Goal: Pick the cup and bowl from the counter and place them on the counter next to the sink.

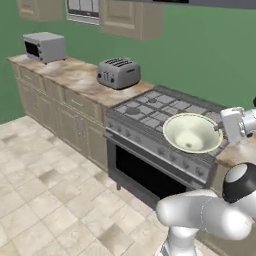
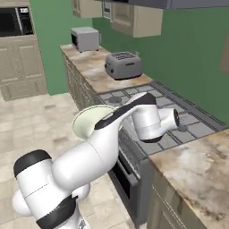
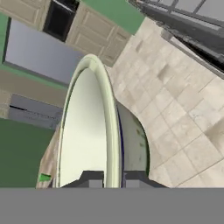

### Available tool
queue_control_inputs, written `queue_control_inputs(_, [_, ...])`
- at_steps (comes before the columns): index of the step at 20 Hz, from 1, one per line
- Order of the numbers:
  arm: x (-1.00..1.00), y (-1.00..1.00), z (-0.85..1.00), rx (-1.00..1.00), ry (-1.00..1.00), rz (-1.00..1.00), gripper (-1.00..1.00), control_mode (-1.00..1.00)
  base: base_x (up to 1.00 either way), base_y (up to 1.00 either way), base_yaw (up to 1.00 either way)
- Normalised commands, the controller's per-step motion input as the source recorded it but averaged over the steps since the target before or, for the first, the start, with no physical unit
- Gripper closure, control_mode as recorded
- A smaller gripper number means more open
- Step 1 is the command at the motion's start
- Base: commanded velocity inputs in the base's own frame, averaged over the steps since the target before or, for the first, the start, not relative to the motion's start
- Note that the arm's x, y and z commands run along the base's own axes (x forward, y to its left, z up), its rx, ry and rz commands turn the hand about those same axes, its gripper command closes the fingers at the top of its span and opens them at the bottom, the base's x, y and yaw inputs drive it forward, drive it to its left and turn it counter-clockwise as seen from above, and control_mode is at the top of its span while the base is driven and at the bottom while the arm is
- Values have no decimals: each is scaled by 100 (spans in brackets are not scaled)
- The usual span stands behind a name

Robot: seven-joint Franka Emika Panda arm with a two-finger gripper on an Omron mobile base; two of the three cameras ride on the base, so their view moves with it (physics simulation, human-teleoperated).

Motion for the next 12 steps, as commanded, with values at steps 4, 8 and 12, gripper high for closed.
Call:
queue_control_inputs(4, [0, 0, 0, 0, 0, 0, 100, 100, 42, 3, 86])
queue_control_inputs(8, [0, 0, 0, 0, 0, 0, 100, 100, 44, 0, 89])
queue_control_inputs(12, [0, 0, 0, 0, 0, 0, 100, 100, 45, 0, 90])
